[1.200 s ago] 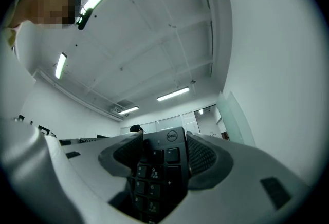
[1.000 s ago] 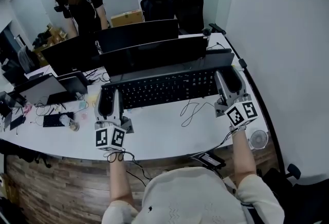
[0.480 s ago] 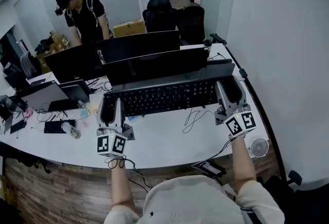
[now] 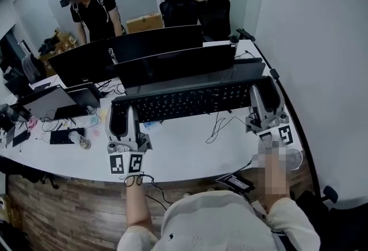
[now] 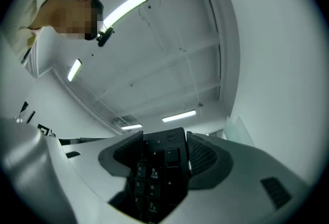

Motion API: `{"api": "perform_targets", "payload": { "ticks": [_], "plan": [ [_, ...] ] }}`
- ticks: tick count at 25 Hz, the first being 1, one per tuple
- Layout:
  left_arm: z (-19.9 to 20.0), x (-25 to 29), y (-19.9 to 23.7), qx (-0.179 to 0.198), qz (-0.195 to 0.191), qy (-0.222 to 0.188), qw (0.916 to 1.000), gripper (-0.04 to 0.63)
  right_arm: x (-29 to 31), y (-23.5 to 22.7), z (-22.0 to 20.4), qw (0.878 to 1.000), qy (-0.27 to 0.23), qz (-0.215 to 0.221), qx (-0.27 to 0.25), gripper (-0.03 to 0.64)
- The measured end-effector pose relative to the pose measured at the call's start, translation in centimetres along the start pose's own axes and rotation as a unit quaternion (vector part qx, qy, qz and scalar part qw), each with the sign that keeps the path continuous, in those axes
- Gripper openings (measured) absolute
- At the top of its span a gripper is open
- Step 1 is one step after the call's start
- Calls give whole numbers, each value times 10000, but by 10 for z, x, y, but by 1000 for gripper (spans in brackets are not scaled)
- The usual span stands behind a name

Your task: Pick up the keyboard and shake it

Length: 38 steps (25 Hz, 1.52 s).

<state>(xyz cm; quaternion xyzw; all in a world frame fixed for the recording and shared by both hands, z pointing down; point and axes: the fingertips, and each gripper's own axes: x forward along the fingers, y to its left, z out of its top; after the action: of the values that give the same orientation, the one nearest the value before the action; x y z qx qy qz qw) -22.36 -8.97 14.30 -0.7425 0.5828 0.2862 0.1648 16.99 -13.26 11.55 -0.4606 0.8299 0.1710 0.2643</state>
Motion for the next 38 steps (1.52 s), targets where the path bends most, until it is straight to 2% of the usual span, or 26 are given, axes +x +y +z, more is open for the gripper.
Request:
{"api": "perform_targets", "payload": {
  "ticks": [3, 6, 8, 12, 14, 17, 22, 28, 38],
  "plan": [
    [22, -5, -8, 149, -188, -310, 9992, 232, -11, 7, 20, 9992, -393, 76, -78, 247],
    [11, 8, -2, 161, -113, -105, 9998, 232, 1, -3, 5, 9999, -132, -46, 59, 249],
    [13, 8, -2, 234, -42, -124, 9996, 232, 2, -1, 2, 9998, -115, -112, 76, 250],
    [61, -3, -22, 582, -240, -785, 9949, 233, -15, 12, 43, 9967, -811, -17, -50, 253],
    [60, 0, -21, 569, -288, -785, 9949, 233, -11, 8, 44, 9968, -803, 17, -42, 252],
    [42, 11, -11, 466, -159, -561, 9972, 232, 3, 3, 29, 9986, -519, -65, -13, 253],
    [73, -4, -23, 494, -364, -965, 9934, 233, -15, 19, 62, 9946, -1011, 45, -224, 253],
    [34, 2, -7, 370, -129, -362, 9986, 232, -1, 6, 20, 9994, -330, -41, 75, 252],
    [-15, -3, 1, 155, 44, 306, 9994, 232, -8, -9, -27, 9983, 420, -219, 326, 250]
  ]
}}
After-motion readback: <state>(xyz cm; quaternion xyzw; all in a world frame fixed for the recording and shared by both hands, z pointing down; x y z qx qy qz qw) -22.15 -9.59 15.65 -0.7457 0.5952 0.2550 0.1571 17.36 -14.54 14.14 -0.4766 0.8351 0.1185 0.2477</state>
